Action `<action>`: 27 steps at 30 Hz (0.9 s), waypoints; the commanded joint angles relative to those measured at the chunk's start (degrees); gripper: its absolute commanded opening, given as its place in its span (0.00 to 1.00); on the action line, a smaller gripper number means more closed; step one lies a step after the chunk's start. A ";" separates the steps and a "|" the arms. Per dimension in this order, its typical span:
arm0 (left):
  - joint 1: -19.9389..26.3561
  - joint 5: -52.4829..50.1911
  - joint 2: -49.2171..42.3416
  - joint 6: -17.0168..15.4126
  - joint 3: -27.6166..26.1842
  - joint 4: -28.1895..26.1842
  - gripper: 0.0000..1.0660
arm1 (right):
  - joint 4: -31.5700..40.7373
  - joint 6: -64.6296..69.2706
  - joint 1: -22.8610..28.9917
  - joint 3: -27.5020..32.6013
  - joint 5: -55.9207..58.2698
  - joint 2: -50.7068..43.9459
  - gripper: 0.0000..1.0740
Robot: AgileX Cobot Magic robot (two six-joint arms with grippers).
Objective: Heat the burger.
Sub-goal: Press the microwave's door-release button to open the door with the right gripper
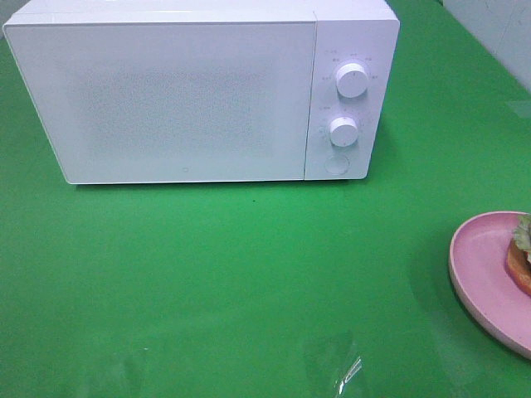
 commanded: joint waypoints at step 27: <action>-0.23 -0.97 -0.97 -0.11 0.00 -0.17 0.92 | -0.06 -0.92 -0.40 -0.46 -31.28 35.47 0.70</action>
